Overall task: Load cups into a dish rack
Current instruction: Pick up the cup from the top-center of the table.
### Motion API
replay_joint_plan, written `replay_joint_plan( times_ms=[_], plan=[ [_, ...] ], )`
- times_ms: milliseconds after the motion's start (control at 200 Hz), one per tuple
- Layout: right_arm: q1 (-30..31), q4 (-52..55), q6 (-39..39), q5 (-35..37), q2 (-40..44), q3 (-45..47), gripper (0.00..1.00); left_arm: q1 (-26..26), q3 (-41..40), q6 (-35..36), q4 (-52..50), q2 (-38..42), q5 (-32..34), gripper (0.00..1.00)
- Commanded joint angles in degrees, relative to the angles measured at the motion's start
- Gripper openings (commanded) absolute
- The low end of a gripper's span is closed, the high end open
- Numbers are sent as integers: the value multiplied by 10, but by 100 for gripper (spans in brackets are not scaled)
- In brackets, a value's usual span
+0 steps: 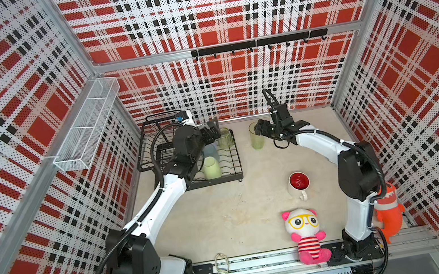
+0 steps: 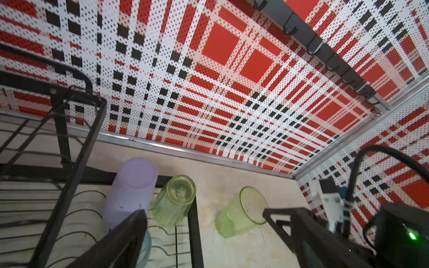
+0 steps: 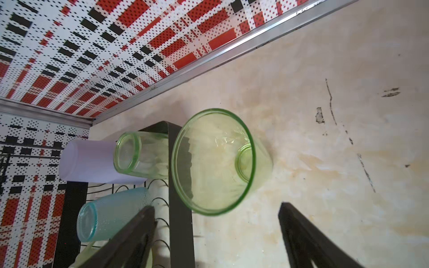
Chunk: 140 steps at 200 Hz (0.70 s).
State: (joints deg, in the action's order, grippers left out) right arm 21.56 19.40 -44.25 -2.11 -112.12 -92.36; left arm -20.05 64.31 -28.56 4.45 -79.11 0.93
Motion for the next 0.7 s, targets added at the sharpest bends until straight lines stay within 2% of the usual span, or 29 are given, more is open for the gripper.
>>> replay_joint_plan(
  times_ms=[0, 115, 175, 281, 356, 576, 696],
  plan=[
    [-5, 54, -40, 6, -18, -33, 82, -10, -3, 23, -1, 41, -68, 98],
    [-6, 56, -55, 11, -32, -34, 78, -34, 1, 67, -6, 60, -54, 98],
    [-8, 54, -50, 0, -43, -39, 77, -46, -18, 104, 28, 75, -66, 98],
    [-9, 59, -36, -6, -58, -50, 73, -48, -52, 100, 90, 99, -69, 98],
    [-9, 61, -33, 6, -61, -49, 63, -49, -39, 101, 85, 95, -90, 98],
    [-13, 89, -23, 25, -61, -53, 48, -58, -34, 102, 96, 90, -89, 99],
    [-14, 87, -22, 34, -49, -38, 32, -53, -40, 88, 113, 87, -100, 98]
  ],
)
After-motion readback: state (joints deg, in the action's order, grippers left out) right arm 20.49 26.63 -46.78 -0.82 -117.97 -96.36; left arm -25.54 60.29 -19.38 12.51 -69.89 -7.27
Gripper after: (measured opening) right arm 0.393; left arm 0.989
